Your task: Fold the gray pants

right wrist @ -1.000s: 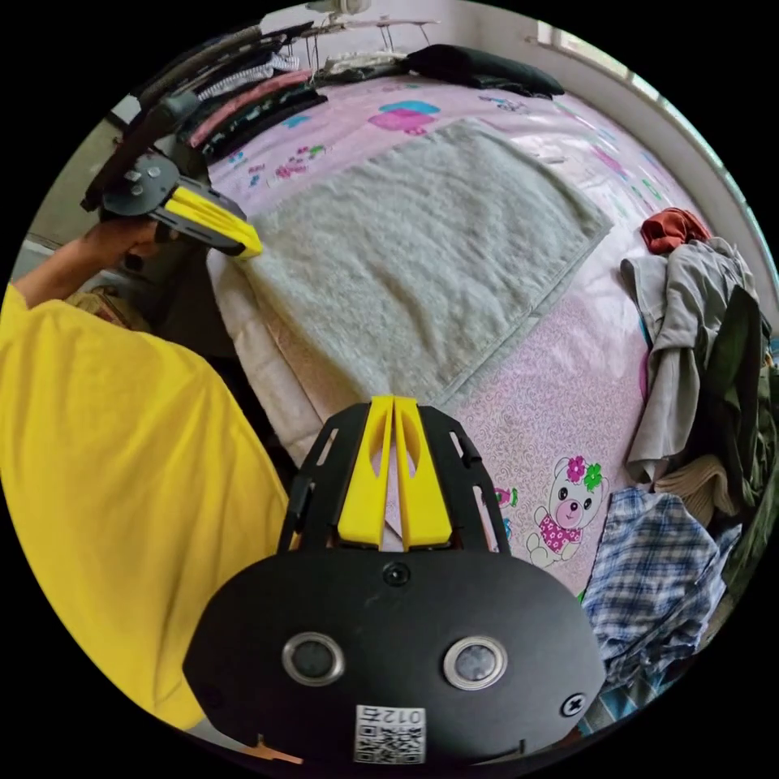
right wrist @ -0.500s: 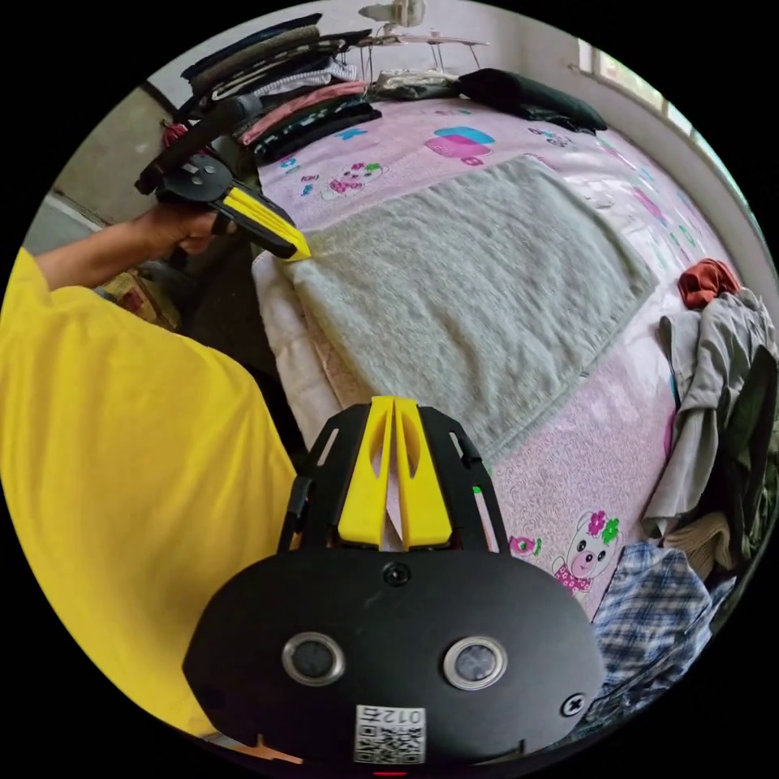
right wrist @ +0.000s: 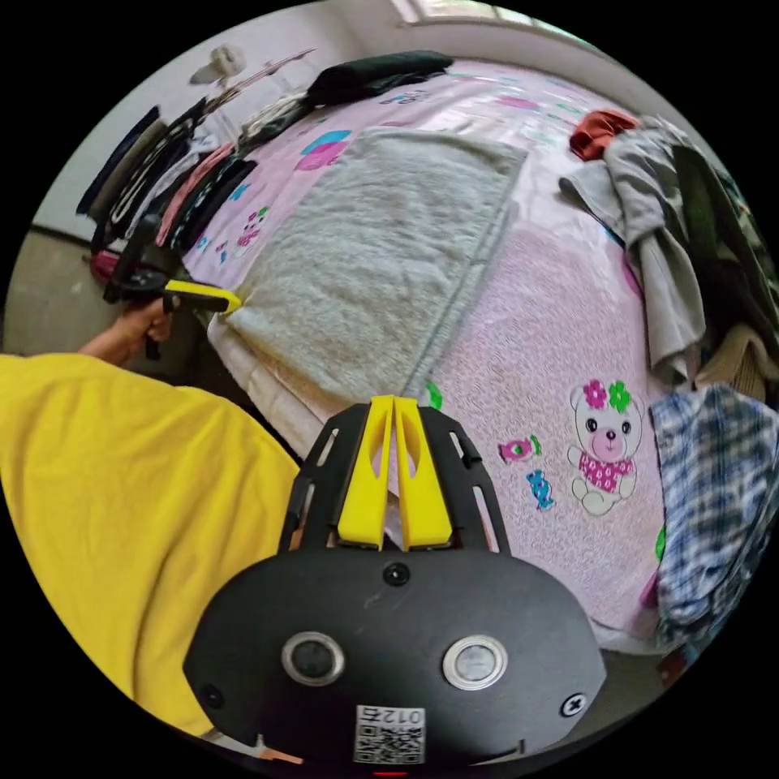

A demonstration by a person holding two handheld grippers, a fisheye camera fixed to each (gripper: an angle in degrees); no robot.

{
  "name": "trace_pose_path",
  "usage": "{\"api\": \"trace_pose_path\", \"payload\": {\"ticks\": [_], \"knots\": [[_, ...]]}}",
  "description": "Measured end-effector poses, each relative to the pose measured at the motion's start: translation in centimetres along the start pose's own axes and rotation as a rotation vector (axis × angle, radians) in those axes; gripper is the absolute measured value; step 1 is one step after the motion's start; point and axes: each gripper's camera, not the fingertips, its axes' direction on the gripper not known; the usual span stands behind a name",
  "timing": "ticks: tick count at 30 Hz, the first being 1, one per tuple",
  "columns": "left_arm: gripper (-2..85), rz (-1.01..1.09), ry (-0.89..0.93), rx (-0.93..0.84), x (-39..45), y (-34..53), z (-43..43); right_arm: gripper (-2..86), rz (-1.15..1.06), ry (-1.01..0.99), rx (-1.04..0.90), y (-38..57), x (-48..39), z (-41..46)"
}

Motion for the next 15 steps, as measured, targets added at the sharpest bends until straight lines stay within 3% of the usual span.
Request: {"api": "trace_pose_path", "payload": {"ticks": [6, 8, 10, 15], "knots": [[0.6, -0.004, 0.008, 0.081, -1.2, 3.7, -3.4, 3.7, 0.228, -0.214, 0.017, 3.4, 6.0, -0.3], [0.9, -0.038, 0.113, 0.123, -2.0, 5.5, -4.1, 5.9, 0.318, -0.308, 0.042, 4.9, 8.4, 0.2], [1.8, -0.14, 0.294, 0.119, -4.2, 7.8, -3.2, 7.0, 0.378, -0.382, 0.069, 5.8, 10.2, 0.6], [5.7, -0.363, 0.323, 0.177, -8.4, 12.8, -1.7, 9.2, 0.452, -0.499, 0.071, 6.9, 14.2, 1.9]]}}
